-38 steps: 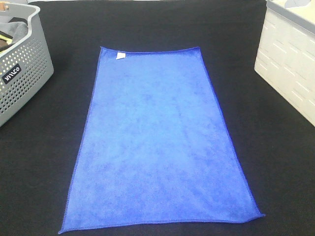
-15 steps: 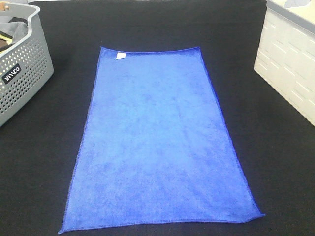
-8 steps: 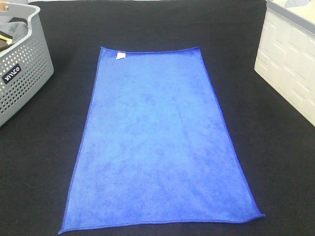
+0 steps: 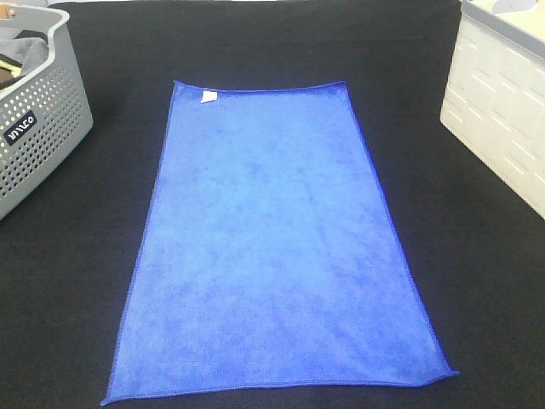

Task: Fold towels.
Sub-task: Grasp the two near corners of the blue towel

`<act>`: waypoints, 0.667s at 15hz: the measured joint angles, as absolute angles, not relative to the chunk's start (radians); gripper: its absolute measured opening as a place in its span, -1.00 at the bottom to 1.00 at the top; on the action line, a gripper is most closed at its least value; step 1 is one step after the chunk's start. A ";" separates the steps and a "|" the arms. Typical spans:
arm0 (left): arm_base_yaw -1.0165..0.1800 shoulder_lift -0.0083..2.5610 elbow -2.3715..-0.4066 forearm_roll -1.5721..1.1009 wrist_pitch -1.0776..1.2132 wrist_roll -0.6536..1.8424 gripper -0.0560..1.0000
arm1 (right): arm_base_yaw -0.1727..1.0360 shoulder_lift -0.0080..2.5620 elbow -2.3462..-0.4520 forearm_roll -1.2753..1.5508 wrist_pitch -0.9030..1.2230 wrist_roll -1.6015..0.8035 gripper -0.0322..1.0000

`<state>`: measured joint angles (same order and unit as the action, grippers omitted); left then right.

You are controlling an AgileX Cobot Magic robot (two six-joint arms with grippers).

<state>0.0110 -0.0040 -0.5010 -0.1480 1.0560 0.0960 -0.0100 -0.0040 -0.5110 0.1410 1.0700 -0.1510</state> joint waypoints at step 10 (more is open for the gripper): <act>0.011 -0.004 -0.501 -0.148 1.056 0.096 0.49 | -0.010 -0.004 -0.511 0.141 1.070 -0.151 0.53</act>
<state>0.0110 -0.0040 -0.5010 -0.1480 1.0560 0.0960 -0.0100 -0.0040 -0.5110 0.1410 1.0700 -0.1510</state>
